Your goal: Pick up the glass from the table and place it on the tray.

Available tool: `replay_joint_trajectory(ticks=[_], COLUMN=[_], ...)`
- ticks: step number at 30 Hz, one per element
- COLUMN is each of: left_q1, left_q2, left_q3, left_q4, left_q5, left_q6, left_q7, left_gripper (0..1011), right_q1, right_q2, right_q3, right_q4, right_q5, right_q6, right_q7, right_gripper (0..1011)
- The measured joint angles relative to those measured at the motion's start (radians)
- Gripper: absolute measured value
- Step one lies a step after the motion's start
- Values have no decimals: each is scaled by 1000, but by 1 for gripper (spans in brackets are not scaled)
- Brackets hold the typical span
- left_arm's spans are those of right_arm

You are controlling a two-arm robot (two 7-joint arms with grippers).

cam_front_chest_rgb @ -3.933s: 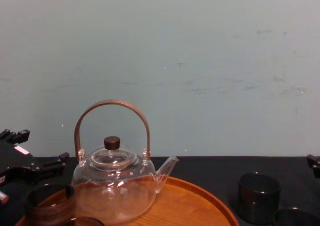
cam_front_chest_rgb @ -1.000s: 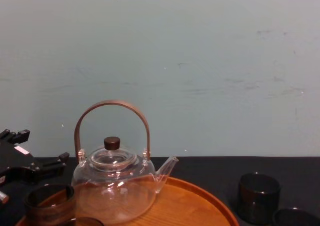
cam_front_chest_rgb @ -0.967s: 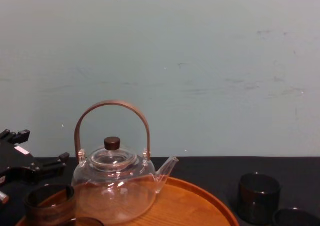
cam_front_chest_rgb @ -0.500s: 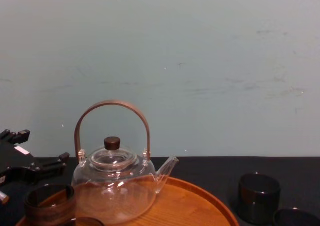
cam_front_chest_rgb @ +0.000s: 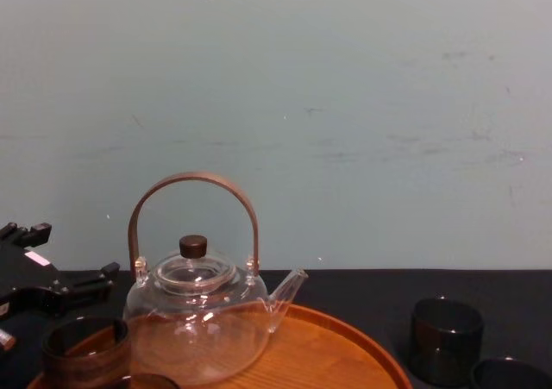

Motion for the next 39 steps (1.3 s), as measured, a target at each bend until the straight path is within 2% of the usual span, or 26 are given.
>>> replay_joint_trajectory(ticks=[16, 25, 39], left_q1=[0, 0, 0], left_q2=[0, 0, 0], left_q3=[0, 0, 0], left_q4=[0, 0, 0], left_q5=[0, 0, 0], left_q6=[0, 0, 0], left_q7=[0, 0, 0], left_gripper=[1002, 1001, 1002], right_q1=[68, 111, 158], right_q2=[-37, -48, -71], right_q3=[-30, -66, -95], right_q4=[64, 96, 141], right_q5=[28, 27, 18], right_q6=[45, 57, 69], right_q7=[14, 26, 18], right_gripper=[1002, 1002, 1002])
